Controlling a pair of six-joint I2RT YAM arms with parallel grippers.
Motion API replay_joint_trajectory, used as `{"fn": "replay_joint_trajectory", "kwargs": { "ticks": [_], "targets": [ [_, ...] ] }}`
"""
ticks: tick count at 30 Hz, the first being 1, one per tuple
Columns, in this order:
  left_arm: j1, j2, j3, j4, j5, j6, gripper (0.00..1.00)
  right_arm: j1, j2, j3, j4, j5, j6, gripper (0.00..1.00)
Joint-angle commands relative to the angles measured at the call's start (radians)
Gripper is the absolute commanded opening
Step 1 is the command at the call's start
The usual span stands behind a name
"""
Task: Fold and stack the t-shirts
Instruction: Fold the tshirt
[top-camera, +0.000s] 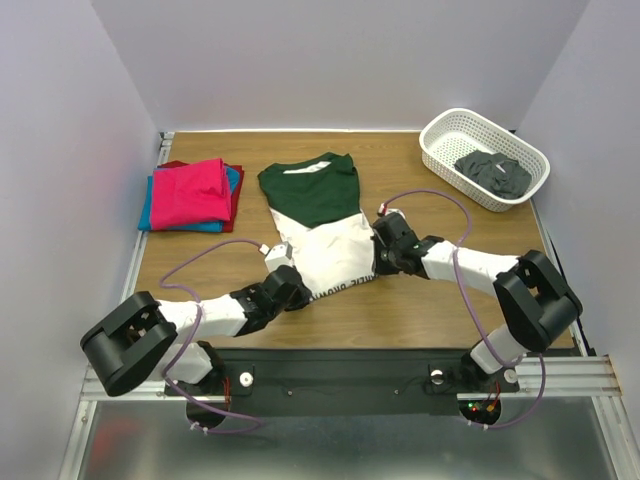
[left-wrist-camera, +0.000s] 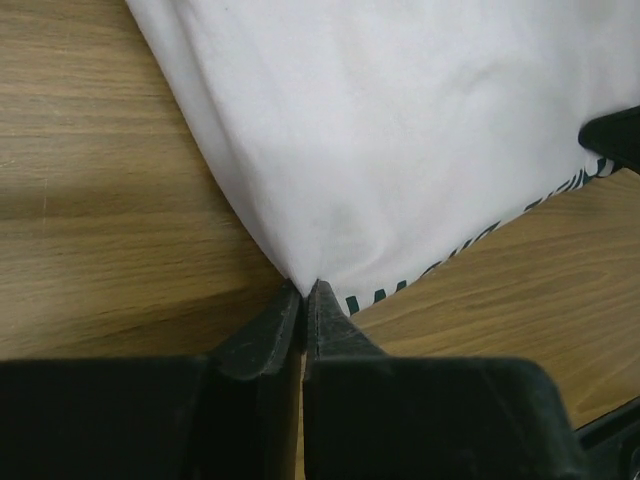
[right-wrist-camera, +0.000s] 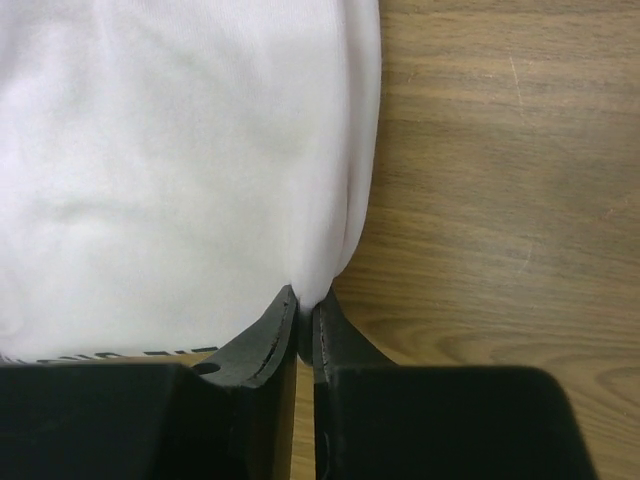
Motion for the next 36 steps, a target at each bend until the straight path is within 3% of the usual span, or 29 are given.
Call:
{"fn": "replay_joint_trajectory", "kwargs": {
  "ticks": [1,3,11,23,30,36],
  "targets": [
    [-0.009,0.034,-0.018,-0.128,-0.006,0.007,0.00,0.005,-0.077,-0.023,-0.012,-0.022,0.003,0.06],
    [-0.010,0.040,-0.009,-0.132,0.006,0.018,0.00,0.006,-0.113,-0.034,-0.016,-0.063,0.005,0.01],
    [-0.036,-0.003,0.020,-0.194,0.102,0.092,0.00,0.025,-0.263,-0.086,-0.165,-0.125,0.009,0.00],
    [-0.064,-0.112,0.033,-0.246,0.482,0.181,0.00,0.100,-0.386,-0.100,-0.418,-0.271,0.028,0.00],
    [-0.081,-0.280,0.007,-0.313,0.596,0.126,0.00,0.155,-0.435,-0.055,-0.553,-0.298,0.063,0.00],
    [-0.082,-0.451,0.005,-0.404,0.597,0.052,0.00,0.224,-0.478,0.006,-0.633,-0.298,0.126,0.00]
  ]
}}
